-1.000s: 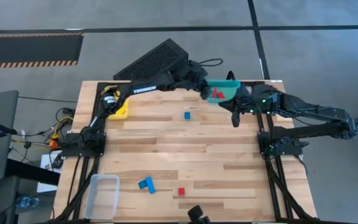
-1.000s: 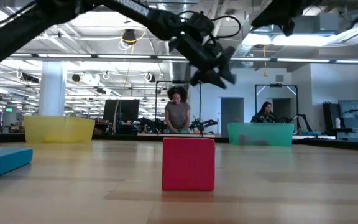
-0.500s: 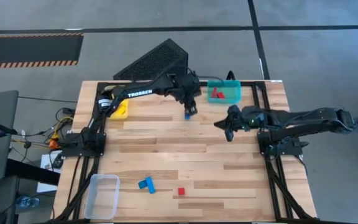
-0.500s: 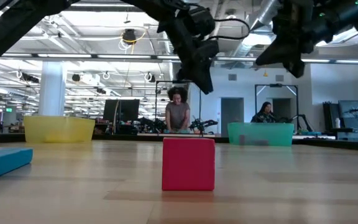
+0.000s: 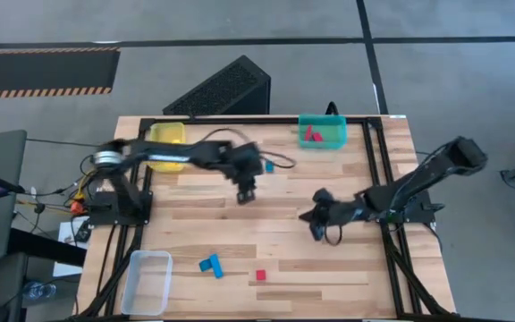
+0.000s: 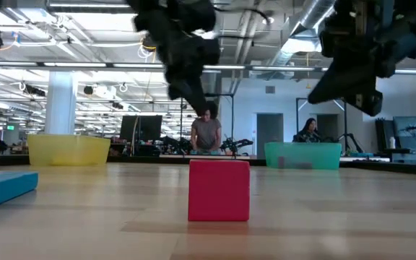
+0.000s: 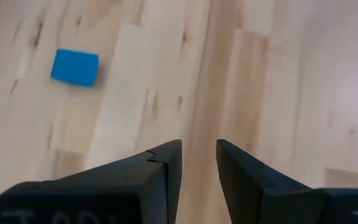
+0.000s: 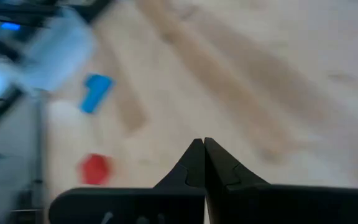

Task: Sort & place blocks by color
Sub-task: Put the red block into the blue bin

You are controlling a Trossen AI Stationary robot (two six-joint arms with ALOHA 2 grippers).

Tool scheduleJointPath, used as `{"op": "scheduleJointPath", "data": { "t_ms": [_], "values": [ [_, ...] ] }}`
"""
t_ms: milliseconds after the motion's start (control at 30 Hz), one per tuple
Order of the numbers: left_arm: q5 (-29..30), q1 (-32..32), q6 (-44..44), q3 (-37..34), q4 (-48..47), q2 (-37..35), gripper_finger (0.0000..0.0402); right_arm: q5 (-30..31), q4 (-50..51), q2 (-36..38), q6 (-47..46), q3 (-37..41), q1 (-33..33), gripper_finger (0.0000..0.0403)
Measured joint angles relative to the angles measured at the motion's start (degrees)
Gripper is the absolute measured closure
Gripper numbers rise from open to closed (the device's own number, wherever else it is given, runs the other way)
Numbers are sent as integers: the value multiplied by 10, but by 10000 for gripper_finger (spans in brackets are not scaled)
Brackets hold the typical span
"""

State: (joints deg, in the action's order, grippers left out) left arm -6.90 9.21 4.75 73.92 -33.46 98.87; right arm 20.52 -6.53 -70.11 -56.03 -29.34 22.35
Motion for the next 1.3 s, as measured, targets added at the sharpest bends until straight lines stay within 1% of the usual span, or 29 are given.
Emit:
{"op": "scheduleJointPath", "data": {
  "t_ms": [100,167,300,367,433,533,667,733,800,867,967,1167,1300],
  "values": [
    [17,-34,57,-115,87,-98,319,1,-129,-67,-4,-1,27,393],
    [30,-58,83,-177,143,-149,318,0,-168,-107,8,-11,41,386],
    [63,-104,116,-264,231,-217,307,-39,-143,-184,16,-69,62,348],
    [64,-126,130,-293,250,-235,296,-65,-124,-222,32,-106,71,323],
    [62,-149,145,-311,270,-240,283,-82,-113,-258,67,-146,81,293],
    [62,-184,155,-322,263,-240,257,-85,-107,-316,132,-209,93,239],
    [77,-228,154,-328,264,-226,217,-86,-39,-382,184,-297,94,164],
    [91,-245,153,-328,269,-217,198,-87,-9,-411,197,-334,93,136],
    [107,-257,155,-329,271,-208,180,-92,-7,-430,206,-359,89,116],
    [109,-266,155,-329,267,-199,166,-99,-7,-439,210,-376,89,106],
    [106,-276,155,-329,273,-183,154,-103,-2,-446,214,-384,90,102],
    [107,-292,155,-329,279,-155,150,-102,58,-447,217,-383,80,101],
    [107,-299,154,-329,296,-144,150,-100,56,-447,237,-383,72,101]
  ]
}}
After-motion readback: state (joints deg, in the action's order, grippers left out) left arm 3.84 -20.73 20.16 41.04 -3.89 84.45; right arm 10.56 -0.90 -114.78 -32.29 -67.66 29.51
